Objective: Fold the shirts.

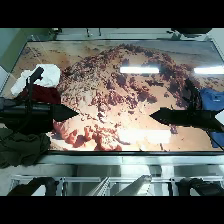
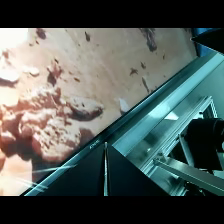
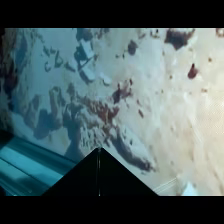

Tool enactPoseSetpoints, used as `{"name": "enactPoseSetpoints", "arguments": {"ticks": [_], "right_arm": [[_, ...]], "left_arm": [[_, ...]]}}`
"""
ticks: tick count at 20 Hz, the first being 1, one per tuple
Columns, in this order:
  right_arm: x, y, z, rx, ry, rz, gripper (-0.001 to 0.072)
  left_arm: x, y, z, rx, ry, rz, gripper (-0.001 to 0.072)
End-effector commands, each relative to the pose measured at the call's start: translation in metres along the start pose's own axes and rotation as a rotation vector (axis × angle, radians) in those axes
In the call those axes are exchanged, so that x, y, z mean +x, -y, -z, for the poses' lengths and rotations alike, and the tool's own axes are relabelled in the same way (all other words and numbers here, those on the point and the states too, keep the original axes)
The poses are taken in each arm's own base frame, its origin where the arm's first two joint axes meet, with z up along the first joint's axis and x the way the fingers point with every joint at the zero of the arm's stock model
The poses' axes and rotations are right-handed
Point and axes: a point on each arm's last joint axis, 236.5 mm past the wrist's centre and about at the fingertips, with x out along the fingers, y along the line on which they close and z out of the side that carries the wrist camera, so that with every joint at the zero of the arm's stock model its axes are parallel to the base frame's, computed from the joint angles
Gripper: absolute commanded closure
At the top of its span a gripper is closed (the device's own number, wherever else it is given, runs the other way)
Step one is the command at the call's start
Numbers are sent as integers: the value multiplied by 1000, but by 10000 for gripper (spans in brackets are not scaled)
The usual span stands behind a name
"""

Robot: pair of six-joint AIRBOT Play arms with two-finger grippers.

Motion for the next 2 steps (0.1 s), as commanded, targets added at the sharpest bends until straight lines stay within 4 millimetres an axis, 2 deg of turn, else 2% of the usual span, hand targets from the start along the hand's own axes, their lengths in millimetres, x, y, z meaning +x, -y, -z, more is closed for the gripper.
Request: {"name": "enactPoseSetpoints", "arguments": {"ticks": [1,2], "right_arm": [[1,-1,1,1,-1,-4,695],[1,-1,1,0,-1,-3,695]], "left_arm": [[-1,1,1,3,2,-1,702],[-1,1,1,3,2,-1,702]]}}
